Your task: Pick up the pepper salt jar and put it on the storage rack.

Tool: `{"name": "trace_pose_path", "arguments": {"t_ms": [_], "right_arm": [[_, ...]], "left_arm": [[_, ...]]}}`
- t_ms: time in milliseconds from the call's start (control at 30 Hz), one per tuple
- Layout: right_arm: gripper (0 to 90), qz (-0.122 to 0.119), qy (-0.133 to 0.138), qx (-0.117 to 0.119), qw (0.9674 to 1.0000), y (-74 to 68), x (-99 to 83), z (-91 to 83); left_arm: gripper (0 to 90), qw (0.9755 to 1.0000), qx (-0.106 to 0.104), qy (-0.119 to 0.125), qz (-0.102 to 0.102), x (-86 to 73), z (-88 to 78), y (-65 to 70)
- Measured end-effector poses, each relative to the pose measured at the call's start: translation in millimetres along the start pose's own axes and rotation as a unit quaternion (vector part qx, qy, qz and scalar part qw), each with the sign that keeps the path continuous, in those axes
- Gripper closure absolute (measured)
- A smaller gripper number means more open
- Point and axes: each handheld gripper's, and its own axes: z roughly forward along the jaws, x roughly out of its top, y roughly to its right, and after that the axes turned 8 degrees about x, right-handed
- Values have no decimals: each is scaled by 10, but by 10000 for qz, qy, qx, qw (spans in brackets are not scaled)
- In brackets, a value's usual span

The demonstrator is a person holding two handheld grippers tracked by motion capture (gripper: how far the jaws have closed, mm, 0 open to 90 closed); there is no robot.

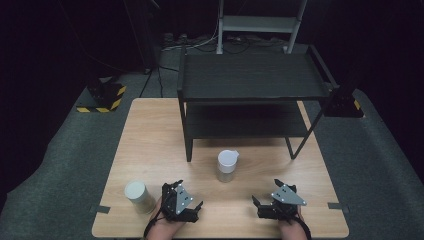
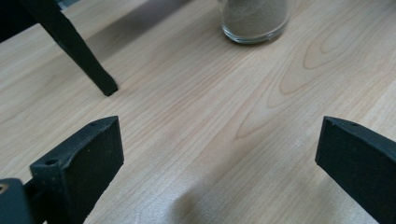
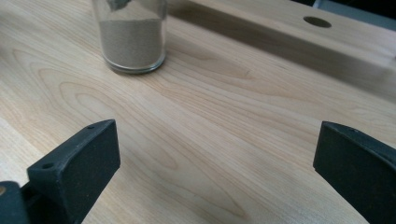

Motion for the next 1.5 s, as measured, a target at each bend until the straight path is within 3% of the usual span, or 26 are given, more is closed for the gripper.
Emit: {"name": "trace_pose_path", "arguments": {"t_ms": [133,300,567,967,1500], "right_arm": [[0,-141,-73,34,9999,-9,19,10],[0,-298,-124,2,9995,-31,20,4],[0,-157,-130,43,9998,11,26,-2],[0,-171,-135,83,9997,24,27,-1],[0,-163,-118,122,9997,43,22,-5]], "left_arm": [[13,9999,-48,-6,-108,-7,4,-44],[13,9999,-145,5,-53,-20,-11,-72],[13,9996,-200,-63,-177,-7,6,-114],[13,9997,-224,-70,-90,1,6,-106],[5,9984,-386,177,-385,-111,-24,-208]]}}
